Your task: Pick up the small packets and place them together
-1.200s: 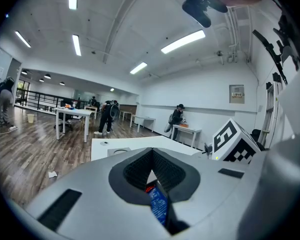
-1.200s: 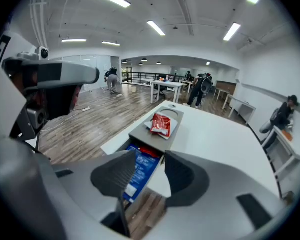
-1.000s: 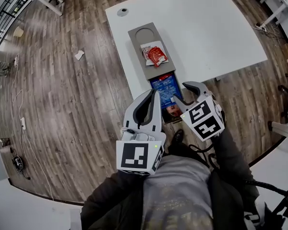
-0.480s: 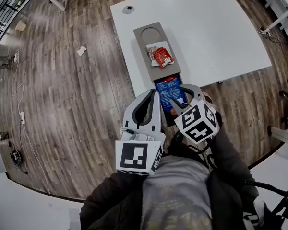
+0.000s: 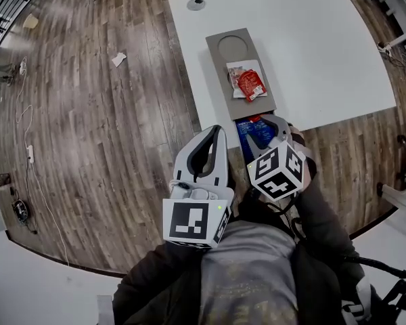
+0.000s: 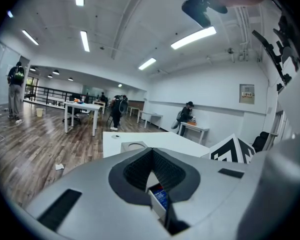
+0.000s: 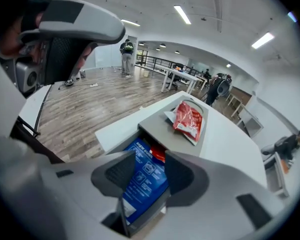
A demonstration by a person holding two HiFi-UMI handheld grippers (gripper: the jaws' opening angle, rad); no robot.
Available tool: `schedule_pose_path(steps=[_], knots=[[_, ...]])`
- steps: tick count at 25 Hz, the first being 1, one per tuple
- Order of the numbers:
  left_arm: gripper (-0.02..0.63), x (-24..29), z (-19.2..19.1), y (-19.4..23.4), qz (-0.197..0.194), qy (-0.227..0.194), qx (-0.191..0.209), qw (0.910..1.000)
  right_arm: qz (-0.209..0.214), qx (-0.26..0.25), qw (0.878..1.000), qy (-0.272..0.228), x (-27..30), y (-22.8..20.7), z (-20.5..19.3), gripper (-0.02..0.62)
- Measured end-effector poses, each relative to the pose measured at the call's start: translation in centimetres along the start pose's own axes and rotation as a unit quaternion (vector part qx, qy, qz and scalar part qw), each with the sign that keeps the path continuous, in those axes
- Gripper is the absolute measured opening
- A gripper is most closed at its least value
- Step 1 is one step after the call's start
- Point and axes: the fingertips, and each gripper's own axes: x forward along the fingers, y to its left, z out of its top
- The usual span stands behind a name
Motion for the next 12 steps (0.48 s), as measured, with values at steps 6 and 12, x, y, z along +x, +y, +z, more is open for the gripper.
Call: schedule_pose_path(steps=[6,12], knots=[[0.002,1.0,-0.5,1.5,-0.001,0.008,-0.008,0.9999,-0.013,-0.014,0.999,0.033,1.7,0.1,-0.6,0.174],[0.000,1.8,-1.1,2.3,-0.008,0.016,-0.014,0.9997,-0.072,-0.059,0.994,0.051,2.4,-0.8,-0.7,0.068]])
